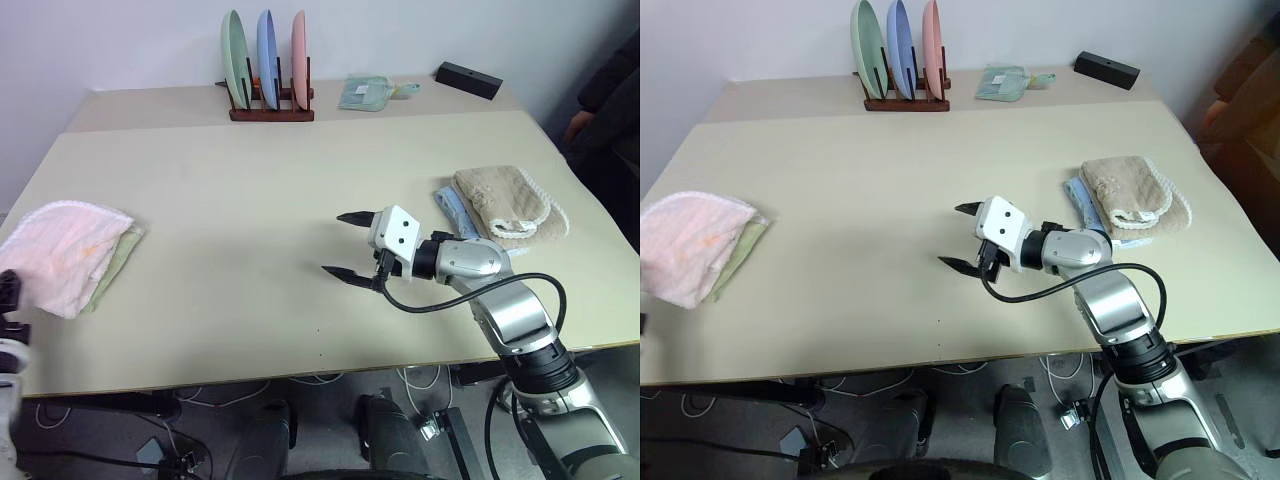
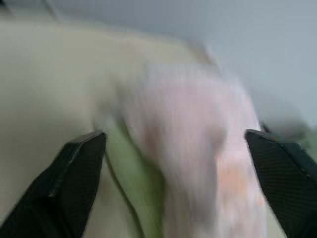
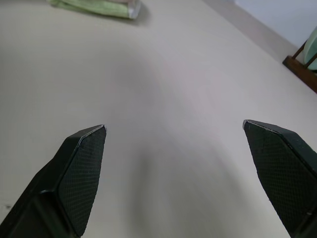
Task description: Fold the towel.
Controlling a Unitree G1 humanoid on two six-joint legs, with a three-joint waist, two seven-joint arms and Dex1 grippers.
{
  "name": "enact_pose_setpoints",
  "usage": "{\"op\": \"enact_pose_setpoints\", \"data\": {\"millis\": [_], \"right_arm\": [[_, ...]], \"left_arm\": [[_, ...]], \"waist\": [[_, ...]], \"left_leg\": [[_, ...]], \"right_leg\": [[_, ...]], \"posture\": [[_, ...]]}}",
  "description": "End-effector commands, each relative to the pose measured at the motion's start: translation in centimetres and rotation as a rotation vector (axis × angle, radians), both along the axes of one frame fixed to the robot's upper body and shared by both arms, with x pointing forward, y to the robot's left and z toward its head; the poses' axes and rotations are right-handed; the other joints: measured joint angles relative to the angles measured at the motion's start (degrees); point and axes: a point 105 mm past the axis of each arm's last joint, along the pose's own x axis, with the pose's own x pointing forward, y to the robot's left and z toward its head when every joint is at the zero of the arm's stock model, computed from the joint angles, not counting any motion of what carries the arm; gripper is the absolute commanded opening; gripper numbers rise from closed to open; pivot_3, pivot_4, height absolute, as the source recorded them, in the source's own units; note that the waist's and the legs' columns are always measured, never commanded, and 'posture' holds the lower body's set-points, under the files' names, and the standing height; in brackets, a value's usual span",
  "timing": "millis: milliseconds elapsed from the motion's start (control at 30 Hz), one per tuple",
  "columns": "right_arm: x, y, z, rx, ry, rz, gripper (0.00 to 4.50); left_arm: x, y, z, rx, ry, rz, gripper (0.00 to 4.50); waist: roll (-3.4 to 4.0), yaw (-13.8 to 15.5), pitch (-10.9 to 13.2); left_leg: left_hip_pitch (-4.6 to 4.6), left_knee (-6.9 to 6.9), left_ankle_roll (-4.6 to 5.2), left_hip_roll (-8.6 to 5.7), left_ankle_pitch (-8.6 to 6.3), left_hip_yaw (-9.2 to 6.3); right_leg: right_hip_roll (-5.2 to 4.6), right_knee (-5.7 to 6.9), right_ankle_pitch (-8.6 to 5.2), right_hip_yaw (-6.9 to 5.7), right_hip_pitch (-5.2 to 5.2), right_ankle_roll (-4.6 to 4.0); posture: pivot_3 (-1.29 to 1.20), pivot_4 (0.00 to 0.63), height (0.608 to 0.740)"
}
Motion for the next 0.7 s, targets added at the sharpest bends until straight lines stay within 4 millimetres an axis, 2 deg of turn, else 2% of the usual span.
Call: {"op": "enact_pose_setpoints", "data": {"millis": [33,133,233,267,333,433,567,700], "right_arm": [[0.7,-1.1,2.0,0.026,-0.056,-0.013,4.50],[2.2,-2.6,2.7,0.059,-0.048,-0.083,4.50],[3.9,-4.5,3.4,0.142,-0.026,-0.197,4.50],[4.1,-4.9,3.4,0.158,-0.022,-0.216,4.50],[4.7,-6.2,3.1,0.176,-0.003,-0.285,4.50],[5.1,-8.9,1.3,0.134,0.027,-0.391,4.50],[4.8,-10.6,-0.1,0.197,0.128,-0.459,4.50],[3.9,-11.2,-1.6,0.192,0.166,-0.488,4.50]], "left_arm": [[-0.6,-0.3,5.9,0.341,0.005,0.003,4.46],[1.8,-3.5,7.9,0.606,0.077,-0.170,4.46],[4.7,-9.0,7.4,0.779,0.114,-0.431,4.46],[5.1,-10.1,7.2,0.806,0.115,-0.475,4.46],[6.5,-13.0,6.1,0.871,0.134,-0.589,4.46],[8.2,-16.9,2.7,1.007,0.229,-0.740,4.46],[9.4,-19.2,1.2,1.008,0.197,-0.783,4.46],[10.0,-21.0,-0.4,1.064,0.187,-0.839,4.46]], "waist": [[-0.07,0.1,0.0],[-0.09,0.6,0.0],[-0.04,1.1,0.0],[-0.04,1.1,0.0],[-0.05,1.0,0.0],[-0.05,0.9,0.0],[0.01,0.5,0.1],[0.02,0.0,0.0]], "left_leg": [[0.00,0.01,0.00,0.00,0.00,0.01],[-0.02,0.02,0.00,-0.02,0.00,0.02],[-0.01,0.02,0.00,-0.03,0.00,0.10],[-0.01,0.01,0.00,-0.03,0.00,0.11],[-0.01,-0.05,0.01,-0.02,0.00,0.13],[-0.02,-0.12,0.01,-0.01,-0.01,0.12],[-0.03,-0.11,0.03,0.00,-0.02,0.19],[-0.01,-0.11,0.03,0.01,-0.01,0.16]], "right_leg": [[0.00,0.00,-0.01,0.01,0.00,-0.01],[-0.01,-0.03,-0.03,0.00,0.03,-0.05],[-0.02,-0.08,-0.01,0.04,0.07,-0.09],[-0.02,-0.09,-0.01,0.04,0.07,-0.09],[-0.01,-0.12,-0.01,0.05,0.03,-0.08],[0.01,-0.09,0.01,0.04,-0.03,-0.07],[0.01,-0.11,0.04,0.09,-0.04,-0.01],[0.02,-0.05,0.12,0.07,-0.05,0.13]], "posture": [[0.00,0.150,0.740],[0.00,0.150,0.740],[0.00,0.150,0.740],[0.00,0.150,0.740],[0.00,0.150,0.740],[0.00,0.150,0.740],[0.00,0.150,0.740],[0.00,0.150,0.740]]}}
